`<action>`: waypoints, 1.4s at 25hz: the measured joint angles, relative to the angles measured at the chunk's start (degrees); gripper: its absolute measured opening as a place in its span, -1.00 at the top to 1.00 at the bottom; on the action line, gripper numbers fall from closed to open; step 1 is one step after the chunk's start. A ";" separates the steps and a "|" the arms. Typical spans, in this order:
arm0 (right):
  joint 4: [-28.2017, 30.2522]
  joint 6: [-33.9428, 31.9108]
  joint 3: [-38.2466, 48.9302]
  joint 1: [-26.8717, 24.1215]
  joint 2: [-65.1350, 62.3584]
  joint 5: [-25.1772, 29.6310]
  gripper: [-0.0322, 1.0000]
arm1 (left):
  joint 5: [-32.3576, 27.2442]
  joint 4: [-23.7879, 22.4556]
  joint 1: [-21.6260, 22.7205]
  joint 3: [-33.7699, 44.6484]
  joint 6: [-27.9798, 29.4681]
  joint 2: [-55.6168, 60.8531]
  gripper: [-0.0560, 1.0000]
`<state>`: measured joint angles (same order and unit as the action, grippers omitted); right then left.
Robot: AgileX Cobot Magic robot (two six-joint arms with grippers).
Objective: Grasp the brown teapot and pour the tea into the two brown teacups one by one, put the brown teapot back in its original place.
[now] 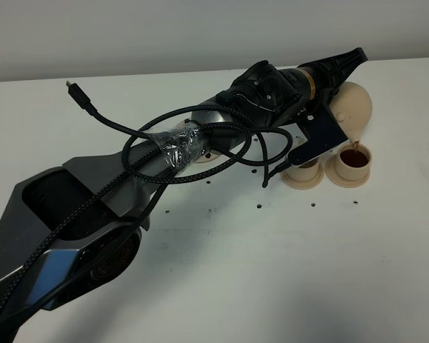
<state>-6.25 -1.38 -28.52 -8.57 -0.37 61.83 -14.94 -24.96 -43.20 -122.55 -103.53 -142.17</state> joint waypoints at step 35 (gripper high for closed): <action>0.00 0.00 0.00 0.00 0.00 0.00 -0.01 | -11.56 6.30 0.61 0.00 29.32 4.23 0.68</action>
<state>-6.25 -1.38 -28.52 -8.57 -0.37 61.83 -26.50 -18.66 -42.59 -122.55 -74.21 -137.94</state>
